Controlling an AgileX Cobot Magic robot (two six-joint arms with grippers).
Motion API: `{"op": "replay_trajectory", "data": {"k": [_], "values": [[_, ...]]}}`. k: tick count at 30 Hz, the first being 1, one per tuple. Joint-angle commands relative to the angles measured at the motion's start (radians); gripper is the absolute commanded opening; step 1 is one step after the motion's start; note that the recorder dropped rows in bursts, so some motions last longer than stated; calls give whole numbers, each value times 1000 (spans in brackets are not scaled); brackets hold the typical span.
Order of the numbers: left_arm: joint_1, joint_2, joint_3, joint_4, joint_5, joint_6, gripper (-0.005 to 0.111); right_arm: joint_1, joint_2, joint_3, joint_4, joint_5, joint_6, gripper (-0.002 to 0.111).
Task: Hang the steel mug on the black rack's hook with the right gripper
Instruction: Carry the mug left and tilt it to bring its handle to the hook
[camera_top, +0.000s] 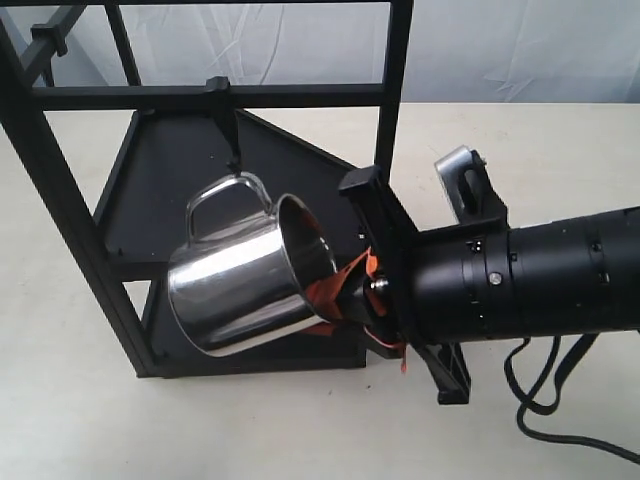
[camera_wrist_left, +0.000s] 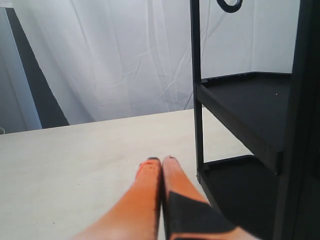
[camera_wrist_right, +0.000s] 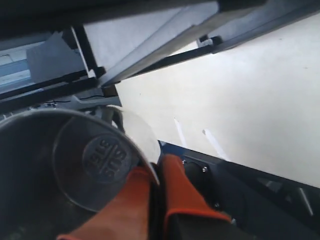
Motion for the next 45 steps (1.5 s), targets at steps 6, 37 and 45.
{"op": "replay_trajectory", "data": {"k": [6, 37, 45], "values": [[-5, -5, 0, 1, -5, -2, 2, 2, 15, -14, 184, -132, -112, -1], [-5, -5, 0, 1, -5, -2, 2, 2, 54, -1, 142, -99, -68, -1], [-5, -5, 0, 1, -5, -2, 2, 2, 54, 21, 78, -117, -63, -1]]}}
